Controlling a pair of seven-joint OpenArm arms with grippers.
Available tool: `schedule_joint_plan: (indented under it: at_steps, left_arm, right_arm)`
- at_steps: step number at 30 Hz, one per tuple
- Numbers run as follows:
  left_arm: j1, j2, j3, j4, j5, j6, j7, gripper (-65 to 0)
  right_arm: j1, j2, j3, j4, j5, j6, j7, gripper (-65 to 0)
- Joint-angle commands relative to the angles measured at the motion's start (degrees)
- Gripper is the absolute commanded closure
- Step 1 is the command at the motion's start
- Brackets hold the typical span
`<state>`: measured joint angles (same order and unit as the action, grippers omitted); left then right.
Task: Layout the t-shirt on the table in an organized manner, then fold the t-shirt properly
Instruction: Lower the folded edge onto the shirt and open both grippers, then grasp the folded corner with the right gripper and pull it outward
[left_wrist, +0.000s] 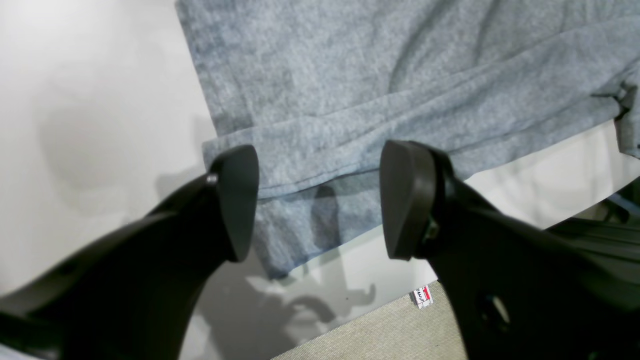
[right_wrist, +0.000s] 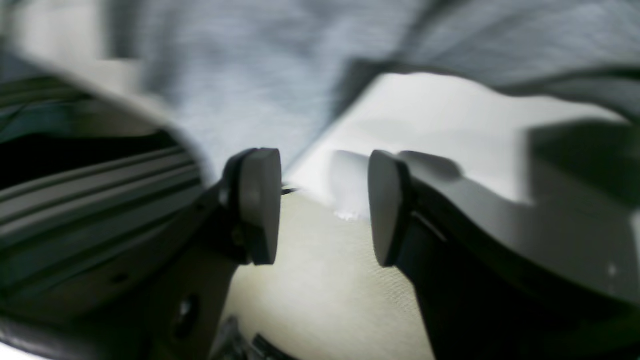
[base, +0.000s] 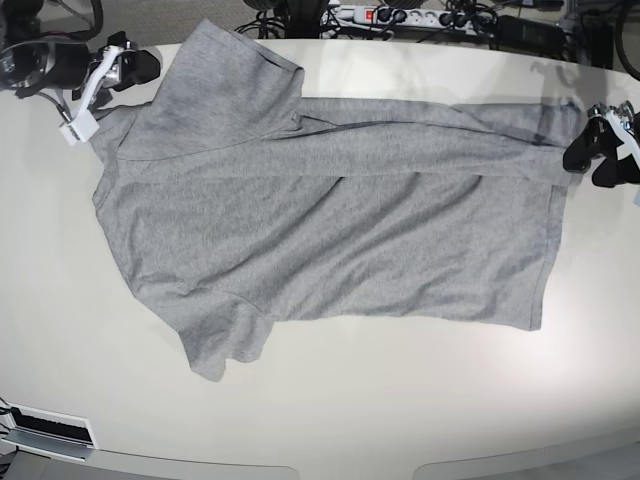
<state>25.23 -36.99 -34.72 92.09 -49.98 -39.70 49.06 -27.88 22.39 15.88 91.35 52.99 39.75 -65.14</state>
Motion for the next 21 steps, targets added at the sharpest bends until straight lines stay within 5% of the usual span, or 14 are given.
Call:
schedule_joint_plan:
  at_steps: [1,12,15,18,21]
  left_arm:
    - [-0.2,-1.2,-0.5,0.6,-1.7,-0.3,-1.0,-38.8]
    - [-0.2,-1.2,-0.5,0.6,-3.0,-0.3,-0.6,-38.8]
    - [-0.2,-1.3,-0.5,0.6,-3.5,-0.3,-0.6,-38.8]
    - [-0.2,-1.3,-0.5,0.6,-3.5,-0.3,-0.6,-38.8]
    - [-0.2,-1.3,-0.5,0.6,-3.5,-0.3,-0.6,-38.8]
  right_arm:
    - [0.1,-0.5,0.3,0.3,-0.4,0.3,1.4,-30.4]
    - [0.1,-8.3,0.2,-3.3,-3.3,0.3,3.1,-33.9]
    - [0.1,-8.7,0.2,-3.3,-2.4,0.3,3.0,-25.8]
    - [0.5,-8.7,0.2,-3.3,-1.9,0.3,2.8,-3.7]
    - [2.2,-8.5,0.2,-2.6,-0.7,0.3,-1.6,0.0]
